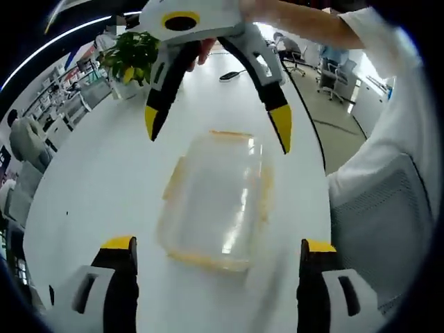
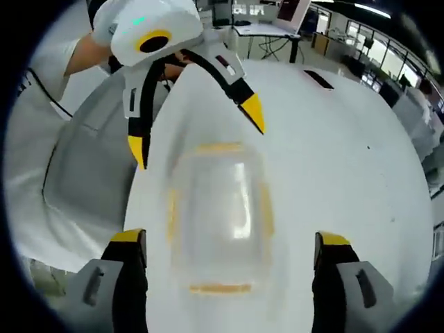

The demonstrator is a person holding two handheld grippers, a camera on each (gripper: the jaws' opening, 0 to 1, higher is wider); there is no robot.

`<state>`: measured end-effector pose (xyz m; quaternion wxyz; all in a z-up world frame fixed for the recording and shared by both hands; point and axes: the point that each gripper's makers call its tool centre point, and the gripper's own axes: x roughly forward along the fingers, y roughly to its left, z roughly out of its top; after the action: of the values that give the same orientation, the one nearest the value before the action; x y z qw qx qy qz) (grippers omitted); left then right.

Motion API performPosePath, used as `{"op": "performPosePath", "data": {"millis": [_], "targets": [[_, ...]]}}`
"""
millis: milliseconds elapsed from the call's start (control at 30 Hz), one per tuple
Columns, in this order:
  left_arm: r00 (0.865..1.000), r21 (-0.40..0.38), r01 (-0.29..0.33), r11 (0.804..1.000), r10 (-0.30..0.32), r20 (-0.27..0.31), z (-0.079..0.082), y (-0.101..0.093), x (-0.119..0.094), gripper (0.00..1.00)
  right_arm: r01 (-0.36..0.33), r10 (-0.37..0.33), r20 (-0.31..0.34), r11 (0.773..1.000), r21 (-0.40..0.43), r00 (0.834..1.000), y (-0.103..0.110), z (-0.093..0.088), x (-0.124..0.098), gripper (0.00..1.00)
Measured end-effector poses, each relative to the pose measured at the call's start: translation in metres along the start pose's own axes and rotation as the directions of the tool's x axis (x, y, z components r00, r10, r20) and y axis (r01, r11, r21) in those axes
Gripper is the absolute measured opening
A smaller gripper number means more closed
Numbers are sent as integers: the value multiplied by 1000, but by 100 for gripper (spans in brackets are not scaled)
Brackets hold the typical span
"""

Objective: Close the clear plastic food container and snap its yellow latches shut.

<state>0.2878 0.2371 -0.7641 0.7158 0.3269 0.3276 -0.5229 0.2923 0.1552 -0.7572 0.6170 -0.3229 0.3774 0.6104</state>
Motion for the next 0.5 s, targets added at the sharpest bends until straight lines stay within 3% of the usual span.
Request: {"op": "performPosePath", "data": {"millis": [100,267,367,500], "targets": [[1000,19,6,1000,-6,-11,5,5,5,93,-17,18,-38,1000,22,999,7,-14,3,86],[998,51,56,997,-54,-32,11,3,15,90,-10,11,-93,1000,6,996,9,-34,11,84],[997,76,77,994,-75,-25,14,0,22,87,-9,9,-92,1000,10,996,9,-36,12,80],[994,96,79,992,-70,-88,4,2,29,86,3,-2,-83,1000,13,997,7,-36,13,78]]}}
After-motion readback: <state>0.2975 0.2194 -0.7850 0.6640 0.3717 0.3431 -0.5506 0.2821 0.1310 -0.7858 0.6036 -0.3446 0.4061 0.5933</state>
